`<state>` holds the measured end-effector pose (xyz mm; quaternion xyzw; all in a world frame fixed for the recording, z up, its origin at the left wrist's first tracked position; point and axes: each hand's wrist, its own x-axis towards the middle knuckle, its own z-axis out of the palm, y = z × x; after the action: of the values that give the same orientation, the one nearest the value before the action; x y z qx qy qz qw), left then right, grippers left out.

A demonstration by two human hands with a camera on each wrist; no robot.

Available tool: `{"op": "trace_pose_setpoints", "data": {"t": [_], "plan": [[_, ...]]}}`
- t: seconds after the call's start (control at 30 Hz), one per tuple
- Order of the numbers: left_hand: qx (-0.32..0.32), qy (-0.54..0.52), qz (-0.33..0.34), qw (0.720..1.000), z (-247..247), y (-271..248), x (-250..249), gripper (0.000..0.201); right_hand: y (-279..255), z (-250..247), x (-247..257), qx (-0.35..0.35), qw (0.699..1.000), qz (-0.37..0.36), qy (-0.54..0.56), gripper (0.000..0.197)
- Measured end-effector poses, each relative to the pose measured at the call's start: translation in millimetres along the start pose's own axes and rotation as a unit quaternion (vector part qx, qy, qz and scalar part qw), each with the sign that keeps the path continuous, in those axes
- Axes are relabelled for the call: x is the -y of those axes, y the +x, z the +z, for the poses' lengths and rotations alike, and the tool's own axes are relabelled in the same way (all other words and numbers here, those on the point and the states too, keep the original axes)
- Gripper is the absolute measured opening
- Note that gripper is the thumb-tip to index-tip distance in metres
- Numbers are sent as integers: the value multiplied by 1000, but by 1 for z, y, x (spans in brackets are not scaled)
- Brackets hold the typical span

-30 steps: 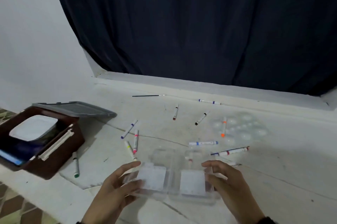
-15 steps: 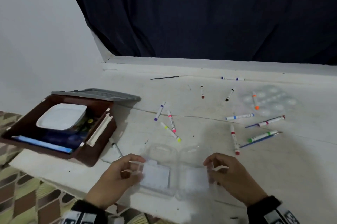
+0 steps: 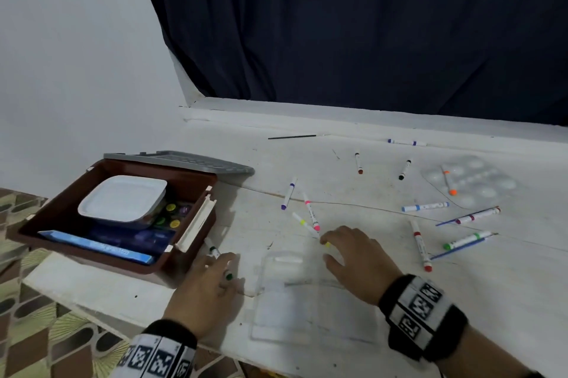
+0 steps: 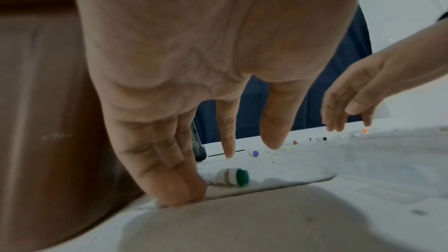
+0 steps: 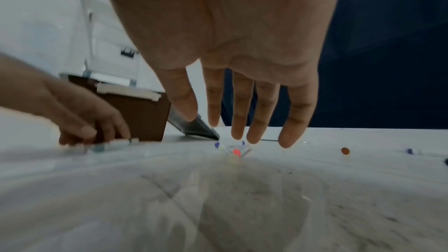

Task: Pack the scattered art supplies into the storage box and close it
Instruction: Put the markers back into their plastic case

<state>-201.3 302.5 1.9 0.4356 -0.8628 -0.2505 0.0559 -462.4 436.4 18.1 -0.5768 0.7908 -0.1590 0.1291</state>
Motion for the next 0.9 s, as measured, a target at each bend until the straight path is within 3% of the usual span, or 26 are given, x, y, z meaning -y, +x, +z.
{"op": "trace_pose_setpoints", "data": {"t": [0.13,0.2,0.27,0.4,0.47,0.6,0.7,0.8,0.9], "plan": [[43,66,-23,997,-4,15,1,17,29,5,7,99,987,4,-127,43],[49,84,-24,995,-2,20,5,26,36,6,9,125,977,3,-173,39],[24,76,-15,997,-2,20,4,29,42,6,10,122,970,-2,-210,39],[-36,52,-11,998,-2,18,4,13,49,5,7,97,973,-8,-208,35],[-40,35,-3,999,-2,16,5,10,49,-2,4,70,983,-7,-171,26],[-51,9,5,999,-4,8,5,28,33,-23,-3,16,999,24,-18,23],[-84,-78,46,992,-8,-4,-10,34,7,-33,-7,-56,988,59,134,27],[-49,-191,63,978,-10,-16,-30,50,-25,-39,-4,-35,967,88,236,39],[18,-207,53,977,-3,-15,-32,54,-50,-39,4,27,930,138,339,51]]}}
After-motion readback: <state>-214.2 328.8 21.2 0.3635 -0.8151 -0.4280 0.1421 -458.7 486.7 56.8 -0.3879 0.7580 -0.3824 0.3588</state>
